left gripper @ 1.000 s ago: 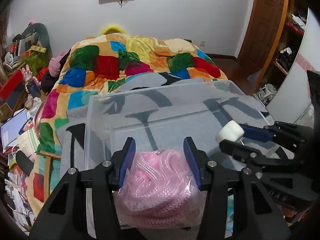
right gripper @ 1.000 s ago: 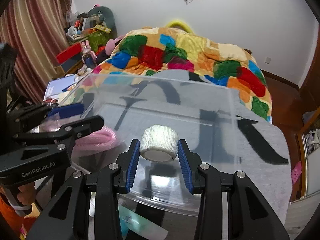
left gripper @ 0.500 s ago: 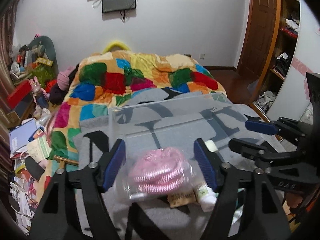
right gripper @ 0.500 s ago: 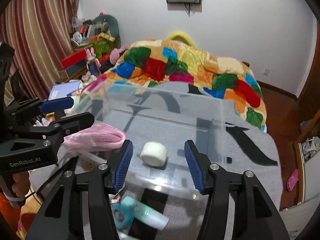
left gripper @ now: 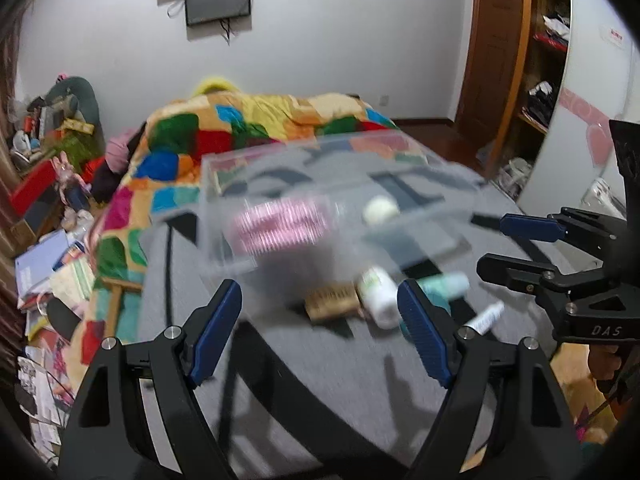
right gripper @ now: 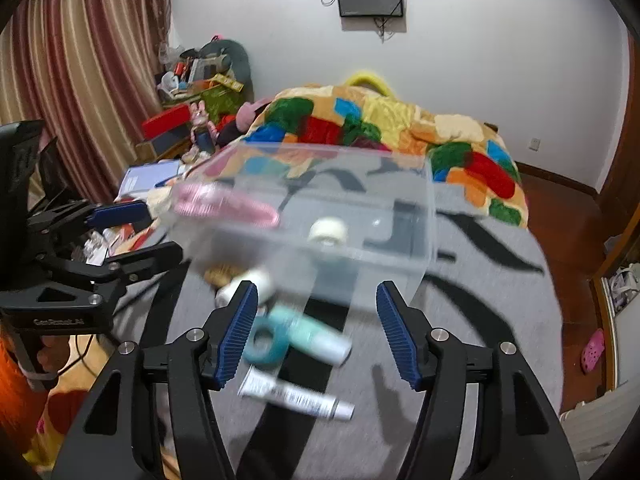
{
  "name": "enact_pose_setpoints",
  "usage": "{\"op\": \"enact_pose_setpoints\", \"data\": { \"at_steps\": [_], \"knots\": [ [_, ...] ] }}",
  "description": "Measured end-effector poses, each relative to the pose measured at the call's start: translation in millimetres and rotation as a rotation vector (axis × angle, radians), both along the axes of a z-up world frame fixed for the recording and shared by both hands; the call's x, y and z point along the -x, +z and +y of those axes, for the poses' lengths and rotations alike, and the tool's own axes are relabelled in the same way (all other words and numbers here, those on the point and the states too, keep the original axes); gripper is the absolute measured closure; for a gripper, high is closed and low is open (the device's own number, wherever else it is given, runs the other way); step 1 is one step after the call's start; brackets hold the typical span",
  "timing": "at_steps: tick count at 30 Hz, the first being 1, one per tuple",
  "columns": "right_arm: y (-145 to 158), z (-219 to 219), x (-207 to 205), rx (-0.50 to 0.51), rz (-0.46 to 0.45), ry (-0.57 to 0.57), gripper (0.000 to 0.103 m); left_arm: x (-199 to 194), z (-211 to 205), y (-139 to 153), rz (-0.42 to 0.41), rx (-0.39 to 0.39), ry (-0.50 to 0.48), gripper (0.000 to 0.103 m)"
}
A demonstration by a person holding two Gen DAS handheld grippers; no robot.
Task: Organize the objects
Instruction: 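Carry the rope bag into the box with the left tool while the right drops the tape in, then grasp the wooden eraser with the left tool while the right tool grasps the white ointment tube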
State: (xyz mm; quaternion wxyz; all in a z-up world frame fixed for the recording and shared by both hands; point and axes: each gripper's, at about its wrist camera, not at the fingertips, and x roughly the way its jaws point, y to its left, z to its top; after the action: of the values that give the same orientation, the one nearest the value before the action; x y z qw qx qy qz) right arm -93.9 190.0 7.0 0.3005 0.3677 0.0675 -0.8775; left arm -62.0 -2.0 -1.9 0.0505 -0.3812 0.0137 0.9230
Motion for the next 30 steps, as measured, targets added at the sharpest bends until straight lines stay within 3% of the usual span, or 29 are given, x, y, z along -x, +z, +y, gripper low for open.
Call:
{"op": "enact_pose_setpoints", "data": {
  "at_steps": [6,14,21,24,28,30],
  "knots": [
    [-32.1,-0.7,-21.4,-0.029,-0.041,0.017,0.037,-3.9,8.4,-31.1,-0.048,0.023,-0.002,0.023],
    [-58.1,2.9,-24.1,-0.017,-0.096,-0.019,0.022,24.3,-4.7,-50.1,-0.111,0.001,0.071,0.027],
    [-71.6,-8.6,-26.4,-0.076,-0.082,-0.024,0.021,40.6,-0.1,-58.6,-0.137,-0.032,0.080,0.027],
    [-72.8,-8.3,-27.4,-0.077,-0.068,-0.029,0.022,38.8,2.1,-58.7,-0.136,-0.054,0.077,0.035],
    [-71.8,-5.4,-31.4,-0.075,-0.048,-0.020,0.026,38.2,5.5,-58.0,-0.123,-0.053,0.076,0.039],
    [-69.9,-3.1,-33.5,-0.070,-0.039,-0.017,0.034,40.7,7.3,-58.1,-0.129,-0.069,0.062,0.044]
  ]
}}
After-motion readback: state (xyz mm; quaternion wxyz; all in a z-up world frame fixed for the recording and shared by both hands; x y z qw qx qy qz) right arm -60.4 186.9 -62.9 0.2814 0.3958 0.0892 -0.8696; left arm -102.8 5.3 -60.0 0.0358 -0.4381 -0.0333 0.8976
